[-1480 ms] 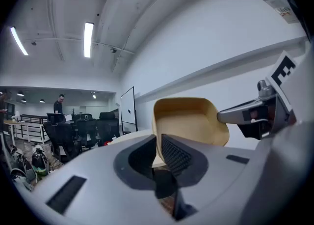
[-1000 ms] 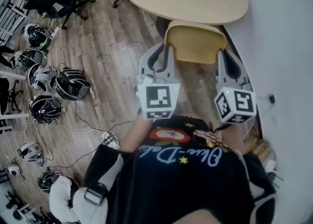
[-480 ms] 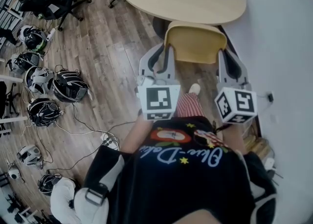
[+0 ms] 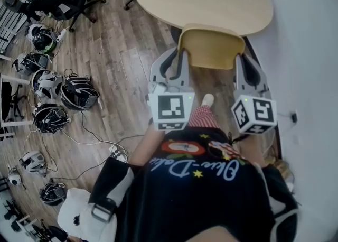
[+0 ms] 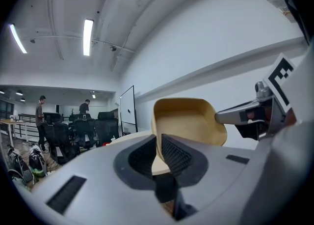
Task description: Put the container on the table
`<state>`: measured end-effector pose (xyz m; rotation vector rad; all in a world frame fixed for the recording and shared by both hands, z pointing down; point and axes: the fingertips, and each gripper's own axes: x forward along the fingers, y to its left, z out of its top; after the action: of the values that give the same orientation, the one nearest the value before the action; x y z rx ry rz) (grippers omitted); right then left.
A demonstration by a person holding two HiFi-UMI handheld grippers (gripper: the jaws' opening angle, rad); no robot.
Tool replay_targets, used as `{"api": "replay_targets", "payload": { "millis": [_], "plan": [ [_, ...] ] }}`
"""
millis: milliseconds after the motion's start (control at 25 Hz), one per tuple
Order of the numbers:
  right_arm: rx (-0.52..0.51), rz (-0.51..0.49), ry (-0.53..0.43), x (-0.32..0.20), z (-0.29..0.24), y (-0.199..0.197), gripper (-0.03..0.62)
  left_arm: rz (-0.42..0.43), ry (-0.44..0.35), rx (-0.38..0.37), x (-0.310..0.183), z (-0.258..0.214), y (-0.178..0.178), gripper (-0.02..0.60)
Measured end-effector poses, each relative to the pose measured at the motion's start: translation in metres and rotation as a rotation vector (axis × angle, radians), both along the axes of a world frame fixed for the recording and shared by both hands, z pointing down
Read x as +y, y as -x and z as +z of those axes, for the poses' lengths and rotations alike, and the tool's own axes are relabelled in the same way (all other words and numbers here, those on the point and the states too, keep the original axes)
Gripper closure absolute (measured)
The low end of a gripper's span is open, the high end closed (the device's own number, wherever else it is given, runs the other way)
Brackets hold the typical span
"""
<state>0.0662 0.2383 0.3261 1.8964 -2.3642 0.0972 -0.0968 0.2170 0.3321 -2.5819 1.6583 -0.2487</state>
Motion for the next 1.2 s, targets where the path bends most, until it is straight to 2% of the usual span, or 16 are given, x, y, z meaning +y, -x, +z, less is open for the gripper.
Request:
{"api": "replay_targets", "payload": {
  "millis": [160,720,1200],
  "plan": [
    [-0.022,-0.014,0.001,-0.027,-0.001,-0.009,0.563,-0.028,0.004,0.008,-0.021,-0.002,-0.008,0.552],
    [-0.047,-0.116,-0.003,-0.123,-0.002,-0.04,0.563,-0.108,0.003,-0.045,-0.104,-0.009,-0.039,0.551],
    [-0.085,-0.192,-0.006,-0.177,-0.006,-0.056,0.563,-0.188,0.005,-0.091,-0.146,-0.019,-0.056,0.552]
  ]
}}
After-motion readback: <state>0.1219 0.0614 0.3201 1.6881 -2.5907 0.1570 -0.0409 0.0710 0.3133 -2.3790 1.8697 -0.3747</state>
